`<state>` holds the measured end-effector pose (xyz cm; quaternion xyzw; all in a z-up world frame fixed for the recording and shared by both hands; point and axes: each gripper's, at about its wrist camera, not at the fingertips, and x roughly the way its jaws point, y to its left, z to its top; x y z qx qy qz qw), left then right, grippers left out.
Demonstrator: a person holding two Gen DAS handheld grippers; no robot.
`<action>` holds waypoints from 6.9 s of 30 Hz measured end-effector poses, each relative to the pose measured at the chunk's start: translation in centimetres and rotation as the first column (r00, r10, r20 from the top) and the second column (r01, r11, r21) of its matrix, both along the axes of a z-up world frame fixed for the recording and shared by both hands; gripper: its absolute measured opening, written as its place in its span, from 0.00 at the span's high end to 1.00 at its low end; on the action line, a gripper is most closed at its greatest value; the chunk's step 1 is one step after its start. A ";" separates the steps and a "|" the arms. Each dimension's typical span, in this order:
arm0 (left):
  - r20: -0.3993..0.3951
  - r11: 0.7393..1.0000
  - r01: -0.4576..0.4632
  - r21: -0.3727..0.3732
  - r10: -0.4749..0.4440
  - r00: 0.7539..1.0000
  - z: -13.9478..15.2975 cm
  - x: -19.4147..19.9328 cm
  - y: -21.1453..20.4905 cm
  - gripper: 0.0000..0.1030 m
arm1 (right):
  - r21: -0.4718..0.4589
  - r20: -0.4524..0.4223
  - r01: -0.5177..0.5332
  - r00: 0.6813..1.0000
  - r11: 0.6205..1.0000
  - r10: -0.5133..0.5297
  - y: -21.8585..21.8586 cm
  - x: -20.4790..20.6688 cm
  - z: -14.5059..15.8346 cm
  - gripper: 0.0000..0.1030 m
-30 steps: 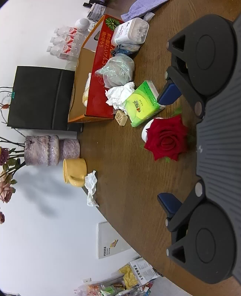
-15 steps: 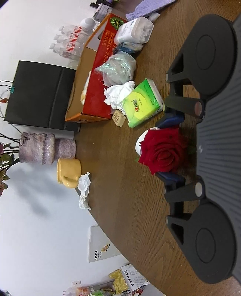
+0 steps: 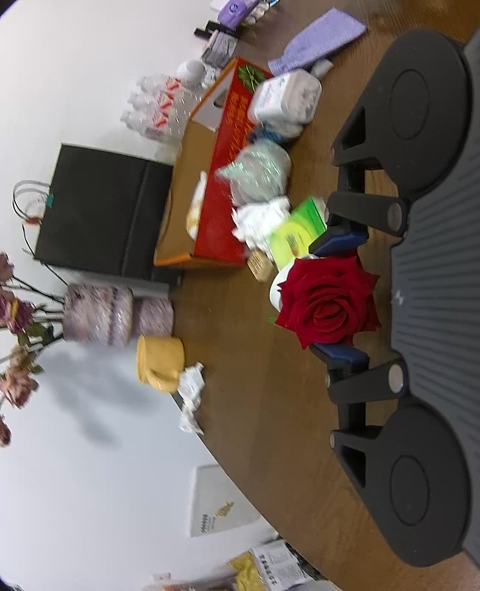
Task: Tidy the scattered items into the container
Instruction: 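Drop the red rose into the box with the left tool while the right tool drops the white cap, then grasp the green tissue pack with the left tool, then place the tissue pack in the box with the left tool while the right tool carries the lavender pouch in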
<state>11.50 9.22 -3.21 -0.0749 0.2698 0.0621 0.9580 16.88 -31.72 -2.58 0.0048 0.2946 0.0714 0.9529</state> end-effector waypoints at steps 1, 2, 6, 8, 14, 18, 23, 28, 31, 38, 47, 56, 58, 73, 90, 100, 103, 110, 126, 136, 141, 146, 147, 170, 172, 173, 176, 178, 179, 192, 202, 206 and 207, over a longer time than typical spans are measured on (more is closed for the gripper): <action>0.007 1.000 0.007 -0.001 -0.007 1.000 0.2 0.1 -0.3 0.52 | 0.002 0.006 -0.008 1.000 1.000 0.008 0.3 0.1 0.3 0.74; 0.015 1.000 0.018 -0.003 -0.018 1.000 0.5 0.2 -0.7 0.52 | 0.004 0.012 -0.016 1.000 1.000 0.016 0.7 0.2 0.6 0.74; 0.050 0.997 0.074 -0.020 -0.073 0.996 1.8 1.3 -2.5 0.52 | 0.024 0.041 -0.062 0.997 0.998 0.061 2.6 1.1 2.0 0.74; 0.072 0.995 0.099 -0.019 -0.097 0.993 2.6 2.1 -3.5 0.52 | 0.029 0.060 -0.087 0.995 0.996 0.086 3.7 1.6 2.8 0.74; 0.126 0.988 0.154 -0.007 -0.151 0.980 4.5 5.2 -6.3 0.52 | 0.037 0.116 -0.155 0.982 0.987 0.150 7.3 4.1 5.4 0.74; 0.132 0.984 0.176 -0.008 -0.174 0.976 5.1 8.2 -7.6 0.52 | 0.032 0.131 -0.179 0.976 0.983 0.174 9.5 6.4 6.4 0.74; 0.137 0.984 0.174 -0.038 -0.167 0.976 5.4 12.4 -8.0 0.52 | 0.040 0.131 -0.193 0.974 0.980 0.187 11.3 9.8 7.1 0.74; 0.130 0.984 0.173 -0.047 -0.166 0.977 4.9 16.8 -8.4 0.52 | 0.039 0.124 -0.199 0.973 0.979 0.192 13.1 13.8 6.9 0.74; 0.098 0.985 0.165 -0.053 -0.159 0.982 4.1 19.3 -8.3 0.52 | 0.033 0.112 -0.200 0.974 0.979 0.195 13.8 16.0 6.3 0.74; 0.053 0.986 0.157 -0.056 -0.154 0.987 2.9 22.9 -8.1 0.52 | 0.017 0.051 -0.198 0.979 0.980 0.197 14.3 20.2 4.6 0.74; -0.001 0.989 0.145 -0.029 -0.145 0.989 1.3 24.3 -8.2 0.51 | -0.004 -0.008 -0.190 0.982 0.982 0.190 14.9 22.3 2.8 0.74; 0.005 0.999 0.011 0.047 -0.011 1.000 2.0 23.9 -7.9 0.00 | -0.063 -0.040 -0.137 0.990 0.989 0.134 14.9 22.7 2.4 0.03; 0.006 0.999 0.003 0.034 -0.004 1.000 2.2 23.8 -7.7 0.00 | -0.045 -0.043 -0.145 0.989 0.988 0.144 14.7 22.6 2.6 0.02; 0.001 0.999 0.009 0.036 -0.009 1.000 2.2 24.1 -7.8 0.00 | -0.059 -0.036 -0.152 0.988 0.987 0.150 14.9 22.5 2.8 0.01; 0.106 0.999 0.026 0.023 -0.028 0.994 5.7 17.1 -6.0 0.00 | -0.043 0.085 -0.126 0.988 0.991 0.129 11.0 16.4 6.5 0.00; 0.064 0.998 -0.021 0.057 0.017 0.998 4.7 10.8 -3.4 0.00 | -0.085 0.070 -0.098 0.992 0.992 0.104 7.5 10.8 5.6 0.00; 0.032 0.998 -0.026 0.061 0.024 0.999 3.8 9.4 -2.8 0.00 | -0.091 0.058 -0.094 0.993 0.991 0.100 6.9 9.3 4.9 0.00; -0.040 0.999 -0.033 0.039 0.034 0.999 1.5 7.2 -1.9 0.00 | -0.116 0.001 -0.094 0.996 0.989 0.095 6.3 6.9 2.6 0.00; -0.185 0.999 -0.021 0.025 0.025 0.983 -3.1 8.8 -3.5 0.00 | -0.107 -0.112 -0.105 0.989 0.989 0.093 6.5 7.4 -3.3 0.01; -0.084 1.000 -0.013 0.007 0.014 0.996 -2.7 6.8 -3.3 0.55 | -0.001 -0.056 -0.160 0.986 0.987 0.160 5.8 5.6 -2.4 0.96; -0.046 1.000 -0.005 0.004 0.005 0.999 -2.3 5.9 -3.6 0.55 | 0.016 0.022 -0.147 0.989 0.989 0.146 5.3 4.4 -1.5 0.96; -0.033 1.000 -0.004 -0.004 0.004 0.999 -2.1 5.4 -3.7 0.55 | 0.031 0.032 -0.141 0.990 0.990 0.140 5.1 4.2 -1.3 0.96; -0.033 1.000 -0.004 -0.008 0.004 0.999 -2.1 5.3 -3.7 0.55 | 0.034 0.037 -0.141 0.990 0.989 0.140 5.1 4.2 -1.3 0.96; 0.138 0.993 0.115 -0.011 -0.113 0.984 4.9 6.9 -5.7 0.55 | 0.090 0.188 -0.197 0.966 0.976 0.178 6.4 5.6 4.7 0.96; 0.163 0.991 0.134 -0.008 -0.131 0.978 6.0 7.8 -6.3 0.55 | 0.098 0.205 -0.210 0.961 0.973 0.187 7.2 6.4 5.7 0.96; 0.174 0.990 0.142 -0.008 -0.138 0.975 6.4 8.4 -6.7 0.55 | 0.101 0.213 -0.217 0.958 0.971 0.192 7.7 6.7 6.1 0.96; 0.197 0.988 0.155 -0.021 -0.147 0.969 7.3 10.2 -7.6 0.55 | 0.112 0.233 -0.229 0.952 0.967 0.199 9.2 8.3 7.2 0.96; 0.200 0.987 0.158 -0.043 -0.146 0.969 7.5 11.6 -8.0 0.55 | 0.139 0.234 -0.229 0.953 0.964 0.193 9.9 9.6 7.7 0.96; 0.201 0.985 0.161 -0.053 -0.148 0.968 7.5 12.2 -8.3 0.55 | 0.146 0.230 -0.228 0.954 0.963 0.191 10.3 10.3 7.8 0.96; 0.092 0.983 0.153 -0.098 -0.144 0.985 3.7 22.5 -9.0 0.55 | 0.139 0.109 -0.189 0.979 0.972 0.175 13.2 20.3 5.1 0.96; 0.014 0.990 0.108 -0.093 -0.108 0.994 2.1 24.6 -8.4 0.06 | 0.108 0.032 -0.167 0.986 0.980 0.164 13.4 22.7 3.4 0.69; 0.038 0.998 0.053 -0.039 -0.051 0.998 3.1 24.0 -8.0 0.00 | 0.069 0.017 -0.106 0.994 0.992 0.105 13.1 22.9 3.6 0.12; 0.037 0.999 0.042 -0.029 -0.041 0.998 3.2 24.0 -7.9 0.00 | 0.065 0.017 -0.103 0.995 0.993 0.102 13.0 22.9 3.7 0.09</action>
